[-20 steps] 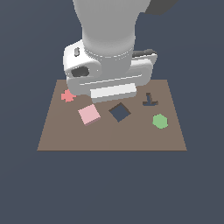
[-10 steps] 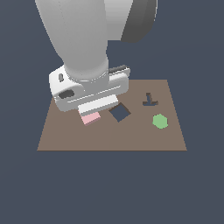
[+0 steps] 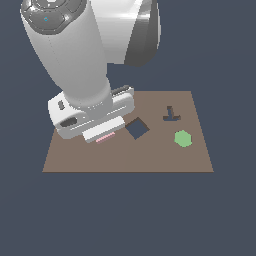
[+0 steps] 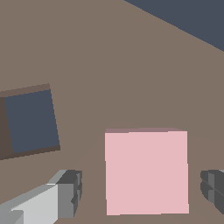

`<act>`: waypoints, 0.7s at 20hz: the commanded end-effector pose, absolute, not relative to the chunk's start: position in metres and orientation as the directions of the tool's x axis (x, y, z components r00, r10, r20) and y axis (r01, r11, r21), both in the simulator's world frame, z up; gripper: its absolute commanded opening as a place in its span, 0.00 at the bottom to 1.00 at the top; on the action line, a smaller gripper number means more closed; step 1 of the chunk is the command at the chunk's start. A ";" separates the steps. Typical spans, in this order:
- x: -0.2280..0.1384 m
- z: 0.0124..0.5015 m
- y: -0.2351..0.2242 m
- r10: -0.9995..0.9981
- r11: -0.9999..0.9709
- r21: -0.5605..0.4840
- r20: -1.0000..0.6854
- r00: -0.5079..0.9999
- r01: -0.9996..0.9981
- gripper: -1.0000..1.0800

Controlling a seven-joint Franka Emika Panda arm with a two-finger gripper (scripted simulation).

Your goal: Insert a designated object into the corresponding slot on a board.

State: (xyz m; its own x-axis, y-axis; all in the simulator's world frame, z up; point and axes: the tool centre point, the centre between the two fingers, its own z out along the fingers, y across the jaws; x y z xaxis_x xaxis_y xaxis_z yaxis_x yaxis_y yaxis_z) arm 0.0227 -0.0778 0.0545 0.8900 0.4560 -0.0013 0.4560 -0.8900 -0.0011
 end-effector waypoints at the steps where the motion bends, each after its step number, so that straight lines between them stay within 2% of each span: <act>1: 0.025 0.051 -0.080 0.469 -0.883 0.000 0.000 0.883 0.469 0.96; 14: 0.026 0.031 -0.082 0.476 -0.880 0.000 0.000 0.880 0.476 0.96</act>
